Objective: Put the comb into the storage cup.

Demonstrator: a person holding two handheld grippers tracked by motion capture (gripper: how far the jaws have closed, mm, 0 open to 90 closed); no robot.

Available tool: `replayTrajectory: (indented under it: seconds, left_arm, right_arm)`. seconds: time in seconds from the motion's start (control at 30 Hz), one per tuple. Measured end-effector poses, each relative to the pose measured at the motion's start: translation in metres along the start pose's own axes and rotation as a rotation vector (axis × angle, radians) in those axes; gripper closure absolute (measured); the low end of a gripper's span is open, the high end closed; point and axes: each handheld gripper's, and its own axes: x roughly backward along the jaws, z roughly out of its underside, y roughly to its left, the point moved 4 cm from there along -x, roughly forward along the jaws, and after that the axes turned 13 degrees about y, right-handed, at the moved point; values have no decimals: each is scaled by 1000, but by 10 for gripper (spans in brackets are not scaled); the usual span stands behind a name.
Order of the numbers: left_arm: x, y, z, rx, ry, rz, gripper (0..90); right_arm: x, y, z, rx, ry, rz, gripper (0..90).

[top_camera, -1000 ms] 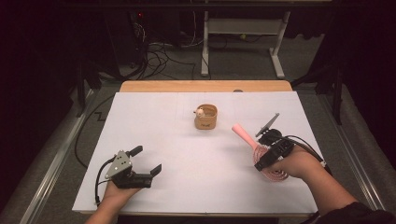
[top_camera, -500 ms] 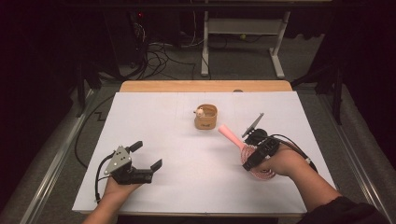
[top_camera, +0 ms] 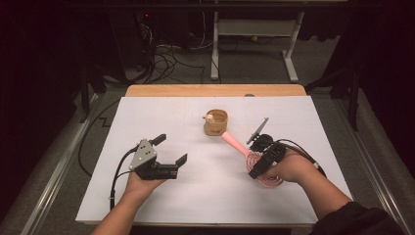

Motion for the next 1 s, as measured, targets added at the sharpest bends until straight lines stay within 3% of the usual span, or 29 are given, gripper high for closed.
replayTrajectory:
  seconds: [0.23, 0.3, 0.37, 0.63, 0.83, 1.0]
  left_arm:
    - [-13, -6, 12, 15, 65, 31, 0]
    - [-14, -6, 16, -1, 86, 23, 0]
    - [-14, -7, 21, -16, 85, 13, 0]
    - [-14, -13, 33, -85, 80, -16, 0]
    - [-10, -14, 36, -118, 57, -52, 0]
    - [-11, -16, 39, -135, 67, -70, 0]
  right_arm:
    - [0, 5, -5, 15, 7, 3, 203]
    - [-1, 6, -7, 29, 9, 8, 203]
    - [-3, 9, -9, 21, 9, 1, 203]
    - [-9, 21, -19, 65, 19, 10, 203]
    - [-10, 28, -26, 80, 22, 9, 202]
    - [-10, 32, -29, 98, 23, 15, 202]
